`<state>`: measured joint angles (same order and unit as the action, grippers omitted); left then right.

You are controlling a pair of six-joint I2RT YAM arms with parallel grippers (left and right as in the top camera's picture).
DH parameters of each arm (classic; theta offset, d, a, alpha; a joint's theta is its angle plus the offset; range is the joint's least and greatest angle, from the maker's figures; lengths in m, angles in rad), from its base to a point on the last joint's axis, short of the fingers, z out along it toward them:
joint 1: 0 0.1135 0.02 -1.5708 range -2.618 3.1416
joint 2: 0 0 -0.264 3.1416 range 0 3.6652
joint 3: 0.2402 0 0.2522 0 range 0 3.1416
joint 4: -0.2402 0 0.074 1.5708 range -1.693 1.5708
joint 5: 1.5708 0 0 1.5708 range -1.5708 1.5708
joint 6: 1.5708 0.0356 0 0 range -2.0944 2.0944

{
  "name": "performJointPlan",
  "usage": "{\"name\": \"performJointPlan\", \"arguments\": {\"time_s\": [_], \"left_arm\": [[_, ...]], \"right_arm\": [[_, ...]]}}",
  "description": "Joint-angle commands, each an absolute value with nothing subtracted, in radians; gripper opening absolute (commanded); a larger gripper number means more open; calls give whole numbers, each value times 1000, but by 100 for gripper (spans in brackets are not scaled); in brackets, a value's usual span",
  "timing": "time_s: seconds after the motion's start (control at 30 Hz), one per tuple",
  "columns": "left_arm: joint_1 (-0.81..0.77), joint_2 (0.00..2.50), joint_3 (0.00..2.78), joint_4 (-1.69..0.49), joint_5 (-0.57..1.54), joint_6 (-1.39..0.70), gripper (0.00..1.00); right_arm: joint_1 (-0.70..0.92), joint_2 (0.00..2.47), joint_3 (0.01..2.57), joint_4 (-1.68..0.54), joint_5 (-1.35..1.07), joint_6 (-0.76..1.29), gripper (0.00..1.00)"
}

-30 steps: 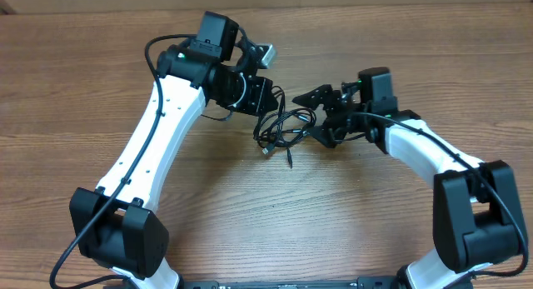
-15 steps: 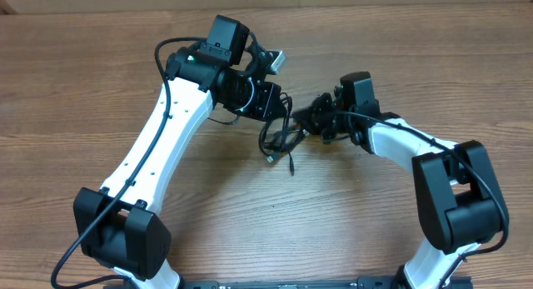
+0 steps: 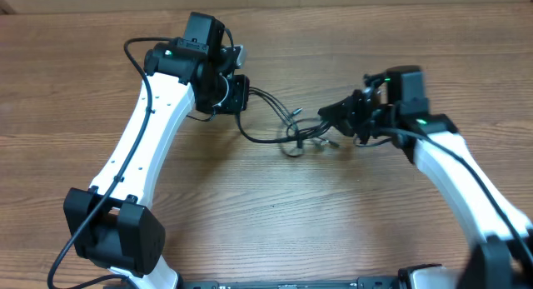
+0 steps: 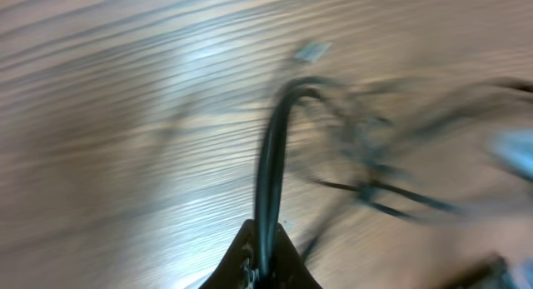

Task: Untangle cables

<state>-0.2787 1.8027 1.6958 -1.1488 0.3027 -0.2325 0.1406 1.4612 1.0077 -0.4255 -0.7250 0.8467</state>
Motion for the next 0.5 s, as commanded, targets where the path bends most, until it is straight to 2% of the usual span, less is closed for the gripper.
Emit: {"name": "performJointPlan", "arguments": {"time_s": [0.0,0.13,0.27,0.4,0.47], "left_arm": [[-273,1812,1689,-1172,42,-331,4],[-261,1812,1689,-1190,15,-317,4],[-220,1812,1688,-1202,15,-314,4],[-190,1812,1689,-1200,16,-304,4],[-181,1812,1689,-1200,17,-302,4]], "right_arm": [[94,1312,1015,-455,-791,838,4],[17,1172,1015,-538,-787,822,4],[-170,1060,1015,-788,-683,672,4],[-368,1057,1015,-989,-497,525,4],[-436,1073,1015,-1016,-466,493,4]]}}
